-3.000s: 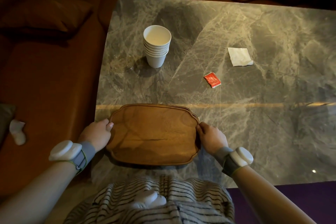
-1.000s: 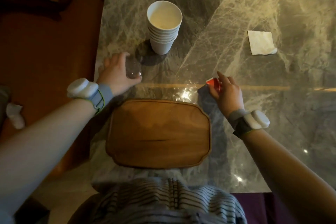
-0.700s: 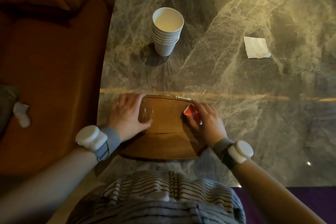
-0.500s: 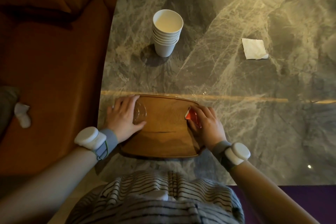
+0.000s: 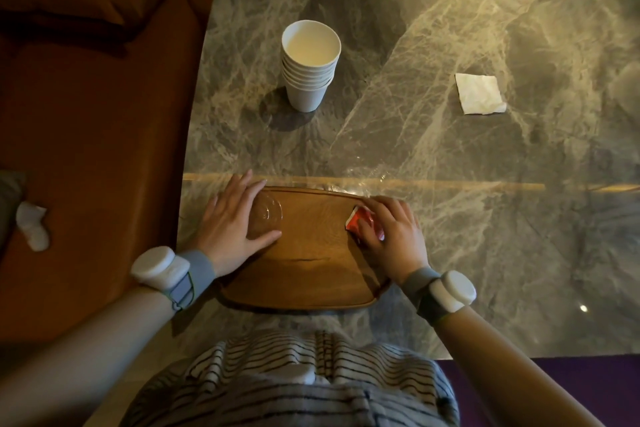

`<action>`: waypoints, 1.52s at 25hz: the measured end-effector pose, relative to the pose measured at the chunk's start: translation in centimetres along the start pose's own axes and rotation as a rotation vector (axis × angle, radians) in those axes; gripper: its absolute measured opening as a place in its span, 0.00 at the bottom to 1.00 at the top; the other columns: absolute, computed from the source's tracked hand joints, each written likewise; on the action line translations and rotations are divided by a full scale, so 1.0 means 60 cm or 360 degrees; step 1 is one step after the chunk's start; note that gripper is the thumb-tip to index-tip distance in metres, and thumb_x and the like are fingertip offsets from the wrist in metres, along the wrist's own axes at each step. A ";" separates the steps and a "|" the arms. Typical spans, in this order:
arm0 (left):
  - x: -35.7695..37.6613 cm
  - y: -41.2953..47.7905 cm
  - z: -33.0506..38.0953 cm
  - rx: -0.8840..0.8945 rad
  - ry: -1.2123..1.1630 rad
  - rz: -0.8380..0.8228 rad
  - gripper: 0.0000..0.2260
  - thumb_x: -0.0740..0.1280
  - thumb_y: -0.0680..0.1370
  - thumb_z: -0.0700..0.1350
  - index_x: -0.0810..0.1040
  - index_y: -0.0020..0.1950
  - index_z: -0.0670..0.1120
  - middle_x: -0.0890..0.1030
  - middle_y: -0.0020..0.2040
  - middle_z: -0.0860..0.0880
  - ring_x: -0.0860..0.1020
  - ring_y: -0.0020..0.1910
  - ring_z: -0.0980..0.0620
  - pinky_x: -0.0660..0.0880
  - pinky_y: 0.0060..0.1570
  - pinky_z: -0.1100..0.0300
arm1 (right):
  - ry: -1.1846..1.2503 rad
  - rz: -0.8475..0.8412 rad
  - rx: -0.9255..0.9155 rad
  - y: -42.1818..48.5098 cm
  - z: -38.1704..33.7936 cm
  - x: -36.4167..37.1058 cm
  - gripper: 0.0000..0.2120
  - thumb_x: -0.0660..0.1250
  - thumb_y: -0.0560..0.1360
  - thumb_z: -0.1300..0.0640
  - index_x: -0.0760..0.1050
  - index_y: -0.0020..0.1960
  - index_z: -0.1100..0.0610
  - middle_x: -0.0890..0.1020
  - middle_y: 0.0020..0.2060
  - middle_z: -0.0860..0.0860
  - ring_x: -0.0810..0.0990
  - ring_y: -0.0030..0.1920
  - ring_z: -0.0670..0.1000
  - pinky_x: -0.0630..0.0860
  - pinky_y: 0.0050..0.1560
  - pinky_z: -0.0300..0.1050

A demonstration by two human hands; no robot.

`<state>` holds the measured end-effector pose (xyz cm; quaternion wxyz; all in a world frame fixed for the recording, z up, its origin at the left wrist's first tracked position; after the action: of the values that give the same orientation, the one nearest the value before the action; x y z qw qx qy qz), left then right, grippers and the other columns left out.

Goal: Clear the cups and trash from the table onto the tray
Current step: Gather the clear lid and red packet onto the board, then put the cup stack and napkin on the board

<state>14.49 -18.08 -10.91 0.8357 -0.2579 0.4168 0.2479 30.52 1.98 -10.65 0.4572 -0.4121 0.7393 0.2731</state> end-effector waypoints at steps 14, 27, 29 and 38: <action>-0.022 0.315 0.066 -0.0513 -0.1392 0.0513 0.55 0.79 0.60 0.43 0.44 0.74 0.49 0.58 0.75 0.43 0.60 0.70 0.52 0.60 0.62 0.62 | -0.0042 0.0217 0.0940 0.253 0.208 -0.042 0.30 0.60 0.76 0.54 0.54 0.74 0.58 0.59 0.73 0.60 0.58 0.71 0.62 0.57 0.68 0.56; 0.022 0.400 0.026 -0.0627 -0.1386 0.0734 0.41 0.80 0.57 0.49 0.68 0.66 0.38 0.78 0.62 0.48 0.75 0.59 0.58 0.69 0.50 0.80 | -0.0467 0.0269 0.1209 0.412 0.305 -0.075 0.17 0.51 0.79 0.61 0.65 0.65 0.65 0.66 0.66 0.63 0.62 0.68 0.61 0.61 0.64 0.56; 0.021 0.396 0.027 -0.0617 -0.1351 0.0719 0.41 0.79 0.57 0.49 0.68 0.66 0.39 0.78 0.61 0.48 0.75 0.58 0.58 0.69 0.51 0.80 | -0.0482 0.0318 0.1255 0.404 0.307 -0.075 0.15 0.50 0.78 0.65 0.67 0.62 0.66 0.68 0.64 0.64 0.63 0.67 0.61 0.63 0.62 0.55; -0.048 0.281 0.075 -0.0366 -0.1384 0.0782 0.39 0.78 0.62 0.40 0.63 0.68 0.40 0.73 0.65 0.45 0.71 0.64 0.53 0.65 0.69 0.59 | 0.0123 0.0480 0.0638 0.265 0.198 -0.084 0.11 0.57 0.72 0.67 0.72 0.52 0.69 0.75 0.53 0.69 0.71 0.56 0.65 0.63 0.54 0.48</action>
<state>4.92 -3.24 -9.96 0.8150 -0.1156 0.0488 0.5658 23.44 21.18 -10.79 0.4554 -0.2082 0.8487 0.1702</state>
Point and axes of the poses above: each hand's wrist, its own y-axis towards the middle knuckle, its own x-axis out of the palm, z = x × y, the point moved 3 cm from there along y, towards the middle knuckle
